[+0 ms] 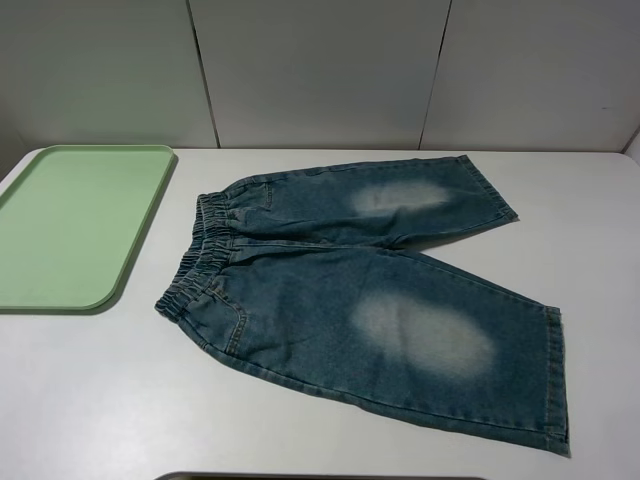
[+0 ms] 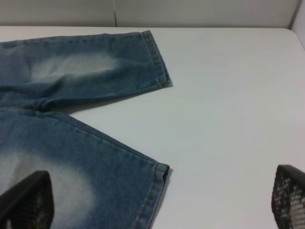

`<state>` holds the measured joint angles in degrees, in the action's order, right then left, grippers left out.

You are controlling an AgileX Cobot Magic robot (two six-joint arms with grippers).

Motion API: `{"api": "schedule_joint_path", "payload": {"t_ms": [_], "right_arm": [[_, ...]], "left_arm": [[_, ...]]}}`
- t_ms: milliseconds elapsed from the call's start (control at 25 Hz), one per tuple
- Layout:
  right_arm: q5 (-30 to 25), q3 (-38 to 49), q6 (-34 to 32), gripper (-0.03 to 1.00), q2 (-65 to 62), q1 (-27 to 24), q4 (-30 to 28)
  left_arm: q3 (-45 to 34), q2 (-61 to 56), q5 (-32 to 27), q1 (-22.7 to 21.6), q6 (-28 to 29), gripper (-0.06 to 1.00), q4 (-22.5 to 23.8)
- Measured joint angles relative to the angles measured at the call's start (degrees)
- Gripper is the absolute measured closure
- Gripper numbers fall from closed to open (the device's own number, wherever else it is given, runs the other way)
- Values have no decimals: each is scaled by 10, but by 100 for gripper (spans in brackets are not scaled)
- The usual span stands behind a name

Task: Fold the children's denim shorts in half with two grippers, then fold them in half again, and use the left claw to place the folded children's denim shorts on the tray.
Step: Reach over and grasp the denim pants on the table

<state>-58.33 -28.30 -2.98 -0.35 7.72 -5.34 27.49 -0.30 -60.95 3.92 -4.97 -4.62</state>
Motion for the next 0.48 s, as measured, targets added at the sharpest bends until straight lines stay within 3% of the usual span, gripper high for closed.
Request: {"api": "schedule_joint_path", "payload": {"t_ms": [480], "right_arm": [[0, 0, 0, 27, 0, 0, 0]], "left_arm": [[0, 0, 1, 0, 0, 3, 0]]}}
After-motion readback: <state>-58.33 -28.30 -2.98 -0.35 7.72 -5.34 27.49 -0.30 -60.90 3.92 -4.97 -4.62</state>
